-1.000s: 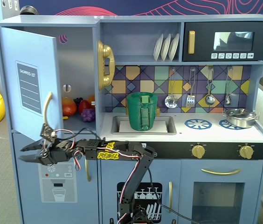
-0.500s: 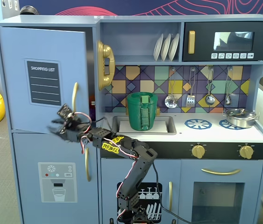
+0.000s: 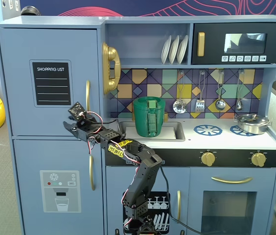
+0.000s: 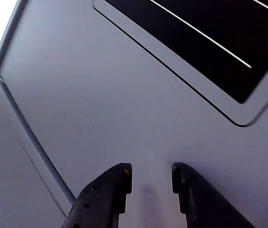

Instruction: Close the left cabinet door

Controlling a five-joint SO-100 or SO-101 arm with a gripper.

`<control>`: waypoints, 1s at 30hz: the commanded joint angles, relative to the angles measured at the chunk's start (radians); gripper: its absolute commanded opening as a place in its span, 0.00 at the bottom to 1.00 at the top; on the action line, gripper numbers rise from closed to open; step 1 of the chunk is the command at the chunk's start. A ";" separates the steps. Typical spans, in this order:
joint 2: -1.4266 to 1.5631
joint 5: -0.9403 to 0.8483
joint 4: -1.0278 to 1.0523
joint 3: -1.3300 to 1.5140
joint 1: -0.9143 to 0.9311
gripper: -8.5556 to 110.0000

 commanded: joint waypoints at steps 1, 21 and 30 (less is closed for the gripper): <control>0.054 0.023 -0.040 -0.021 0.084 0.07; 0.848 0.298 0.646 0.653 0.419 0.07; 1.043 0.430 1.112 0.934 0.801 0.07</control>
